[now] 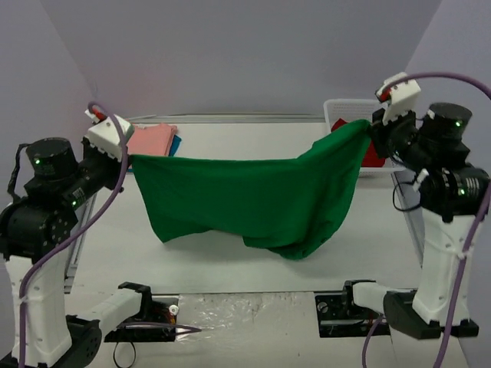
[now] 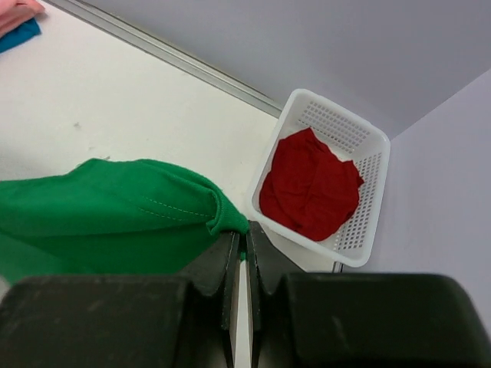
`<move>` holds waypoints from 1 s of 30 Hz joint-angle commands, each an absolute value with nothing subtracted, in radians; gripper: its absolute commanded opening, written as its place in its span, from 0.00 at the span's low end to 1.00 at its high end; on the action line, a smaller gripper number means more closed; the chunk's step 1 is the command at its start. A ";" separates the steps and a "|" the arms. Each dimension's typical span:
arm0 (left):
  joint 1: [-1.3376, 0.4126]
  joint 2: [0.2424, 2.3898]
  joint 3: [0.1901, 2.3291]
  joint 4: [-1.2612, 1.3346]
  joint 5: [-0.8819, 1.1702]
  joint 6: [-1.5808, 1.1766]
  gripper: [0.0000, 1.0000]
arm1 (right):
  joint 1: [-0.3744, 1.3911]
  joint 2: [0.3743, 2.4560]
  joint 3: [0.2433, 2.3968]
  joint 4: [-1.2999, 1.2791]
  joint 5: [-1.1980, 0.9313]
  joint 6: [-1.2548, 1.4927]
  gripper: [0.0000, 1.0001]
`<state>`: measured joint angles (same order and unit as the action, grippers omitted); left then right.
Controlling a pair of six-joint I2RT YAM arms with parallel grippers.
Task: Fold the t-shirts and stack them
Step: Flatten out the tshirt
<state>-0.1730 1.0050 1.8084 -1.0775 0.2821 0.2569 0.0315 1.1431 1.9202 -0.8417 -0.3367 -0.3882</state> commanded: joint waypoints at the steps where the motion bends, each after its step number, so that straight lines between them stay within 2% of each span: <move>1: -0.164 1.169 1.810 -1.002 0.218 0.258 0.02 | 0.020 1.365 1.946 -0.749 -0.261 -0.374 0.00; 7: -0.144 1.527 1.876 -0.848 0.147 0.232 0.02 | 0.021 1.835 2.228 -0.722 -0.241 -0.357 0.00; 11: -0.135 1.681 2.041 -0.833 0.126 0.213 0.02 | 0.032 2.011 2.509 -0.747 -0.218 -0.354 0.00; 16: -0.132 1.741 2.181 -0.848 0.124 0.204 0.02 | 0.086 1.988 2.551 -0.703 -0.155 -0.365 0.00; 20: -0.132 1.648 2.192 -0.815 0.123 0.195 0.02 | 0.103 1.884 2.536 -0.686 -0.156 -0.351 0.00; 24: -0.132 1.478 2.059 -0.795 0.120 0.190 0.02 | 0.104 1.735 2.445 -0.680 -0.187 -0.348 0.00; 27: -0.132 1.361 1.921 -0.784 0.111 0.209 0.02 | 0.103 1.596 2.288 -0.664 -0.210 -0.353 0.00; 30: -0.130 1.242 1.683 -0.764 0.087 0.225 0.02 | 0.101 1.417 2.087 -0.657 -0.232 -0.356 0.00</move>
<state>-0.1402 1.2869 1.8217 -0.7570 0.1261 0.2131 0.1097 1.5063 2.1960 -0.6727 -0.2035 -0.3634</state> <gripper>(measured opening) 0.035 0.009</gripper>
